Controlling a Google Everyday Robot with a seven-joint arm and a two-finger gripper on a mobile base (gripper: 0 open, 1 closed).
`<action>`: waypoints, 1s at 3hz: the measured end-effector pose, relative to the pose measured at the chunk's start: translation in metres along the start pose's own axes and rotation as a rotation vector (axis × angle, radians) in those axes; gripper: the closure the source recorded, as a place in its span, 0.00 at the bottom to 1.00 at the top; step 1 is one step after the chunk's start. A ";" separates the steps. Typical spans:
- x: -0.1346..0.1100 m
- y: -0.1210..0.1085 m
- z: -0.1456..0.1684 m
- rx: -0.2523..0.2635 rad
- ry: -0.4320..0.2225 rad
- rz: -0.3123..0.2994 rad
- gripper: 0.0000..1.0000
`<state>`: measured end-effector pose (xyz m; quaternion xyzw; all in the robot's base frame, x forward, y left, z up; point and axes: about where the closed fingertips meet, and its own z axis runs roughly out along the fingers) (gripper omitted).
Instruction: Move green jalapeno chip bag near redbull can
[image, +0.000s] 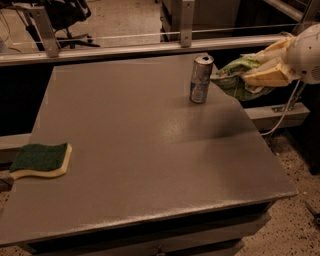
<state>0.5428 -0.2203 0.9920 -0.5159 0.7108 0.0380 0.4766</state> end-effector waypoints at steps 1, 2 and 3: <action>0.025 -0.003 0.028 -0.031 -0.020 0.013 1.00; 0.043 0.000 0.049 -0.050 -0.042 0.030 1.00; 0.053 0.007 0.066 -0.072 -0.066 0.047 1.00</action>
Offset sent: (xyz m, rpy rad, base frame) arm 0.0451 -0.0073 -0.0894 0.0876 0.0466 0.0473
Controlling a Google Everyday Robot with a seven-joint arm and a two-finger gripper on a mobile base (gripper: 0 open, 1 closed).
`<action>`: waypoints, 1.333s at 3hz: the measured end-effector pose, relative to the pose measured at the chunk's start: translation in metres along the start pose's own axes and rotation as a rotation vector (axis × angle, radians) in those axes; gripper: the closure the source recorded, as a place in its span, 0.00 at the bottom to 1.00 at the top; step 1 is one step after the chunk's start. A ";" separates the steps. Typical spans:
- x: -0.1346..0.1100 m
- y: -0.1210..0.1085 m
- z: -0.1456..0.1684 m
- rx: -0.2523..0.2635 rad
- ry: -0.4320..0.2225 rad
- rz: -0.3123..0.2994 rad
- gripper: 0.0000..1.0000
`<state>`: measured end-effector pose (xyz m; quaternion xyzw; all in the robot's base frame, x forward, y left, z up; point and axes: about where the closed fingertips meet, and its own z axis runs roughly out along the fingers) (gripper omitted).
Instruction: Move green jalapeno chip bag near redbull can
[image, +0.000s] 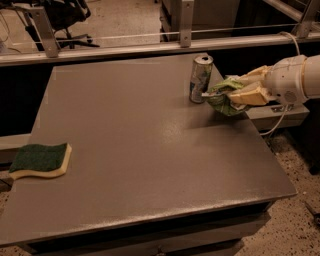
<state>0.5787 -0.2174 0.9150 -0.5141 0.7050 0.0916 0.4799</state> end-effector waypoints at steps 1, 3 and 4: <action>0.006 0.011 0.016 -0.030 -0.017 0.017 0.74; 0.005 0.021 0.036 -0.064 -0.036 0.030 0.27; -0.002 0.023 0.041 -0.074 -0.045 0.027 0.04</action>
Offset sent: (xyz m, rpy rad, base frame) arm 0.0026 0.0226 -0.0323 0.0521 0.0395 0.0379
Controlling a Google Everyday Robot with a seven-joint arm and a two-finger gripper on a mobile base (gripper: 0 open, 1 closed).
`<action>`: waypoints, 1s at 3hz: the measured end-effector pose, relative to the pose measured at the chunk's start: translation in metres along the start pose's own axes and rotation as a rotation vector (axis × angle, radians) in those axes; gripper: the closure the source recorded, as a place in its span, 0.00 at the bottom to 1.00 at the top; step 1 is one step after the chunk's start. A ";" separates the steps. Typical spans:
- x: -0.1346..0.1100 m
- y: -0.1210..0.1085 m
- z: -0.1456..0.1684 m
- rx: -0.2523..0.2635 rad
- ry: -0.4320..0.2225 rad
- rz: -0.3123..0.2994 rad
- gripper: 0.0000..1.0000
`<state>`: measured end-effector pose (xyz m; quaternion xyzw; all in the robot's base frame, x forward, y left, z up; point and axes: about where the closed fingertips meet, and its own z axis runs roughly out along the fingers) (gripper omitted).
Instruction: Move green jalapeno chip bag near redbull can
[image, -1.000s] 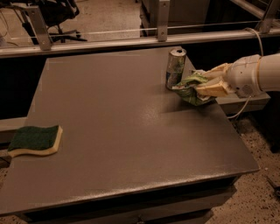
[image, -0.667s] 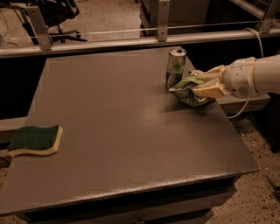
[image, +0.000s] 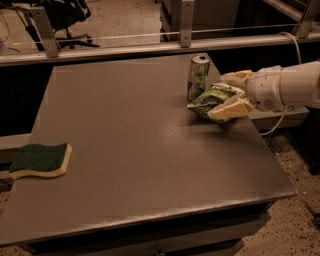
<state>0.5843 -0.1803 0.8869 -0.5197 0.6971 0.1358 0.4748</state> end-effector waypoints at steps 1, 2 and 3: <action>-0.020 -0.002 -0.007 0.003 -0.017 -0.016 0.00; -0.051 -0.007 -0.040 0.034 -0.072 -0.025 0.00; -0.081 -0.017 -0.094 0.064 -0.112 -0.062 0.00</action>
Offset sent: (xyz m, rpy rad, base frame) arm -0.0329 -0.0201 0.1228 0.1148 -0.1299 -0.0162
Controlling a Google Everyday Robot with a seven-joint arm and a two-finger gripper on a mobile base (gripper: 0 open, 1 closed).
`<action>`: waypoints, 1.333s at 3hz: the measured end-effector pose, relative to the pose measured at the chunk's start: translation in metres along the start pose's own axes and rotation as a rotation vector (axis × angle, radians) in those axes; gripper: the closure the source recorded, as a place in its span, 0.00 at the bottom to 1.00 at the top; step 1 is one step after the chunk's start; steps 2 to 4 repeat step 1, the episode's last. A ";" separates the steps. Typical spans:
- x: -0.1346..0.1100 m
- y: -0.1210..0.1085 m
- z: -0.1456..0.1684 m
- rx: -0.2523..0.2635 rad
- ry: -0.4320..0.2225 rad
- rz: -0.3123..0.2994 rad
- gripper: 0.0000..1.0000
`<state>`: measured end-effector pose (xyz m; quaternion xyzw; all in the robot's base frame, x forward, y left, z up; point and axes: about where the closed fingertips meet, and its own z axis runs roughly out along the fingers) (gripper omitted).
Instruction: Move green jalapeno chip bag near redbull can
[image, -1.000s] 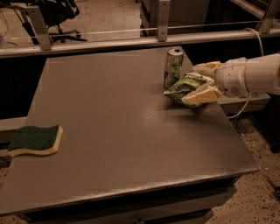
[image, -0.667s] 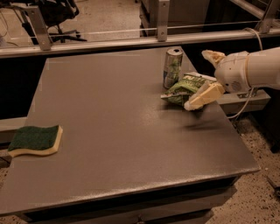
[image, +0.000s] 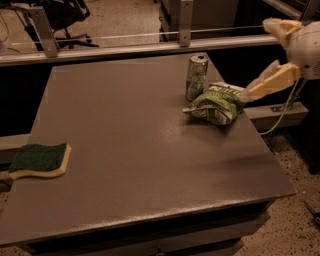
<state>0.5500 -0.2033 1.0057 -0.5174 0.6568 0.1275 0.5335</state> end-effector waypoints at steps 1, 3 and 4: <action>-0.015 0.004 -0.010 -0.037 -0.011 -0.030 0.00; -0.015 0.004 -0.010 -0.037 -0.011 -0.030 0.00; -0.015 0.004 -0.010 -0.037 -0.011 -0.030 0.00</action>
Offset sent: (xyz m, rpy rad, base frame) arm 0.0000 0.0000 0.0000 0.0000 0.0000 0.0000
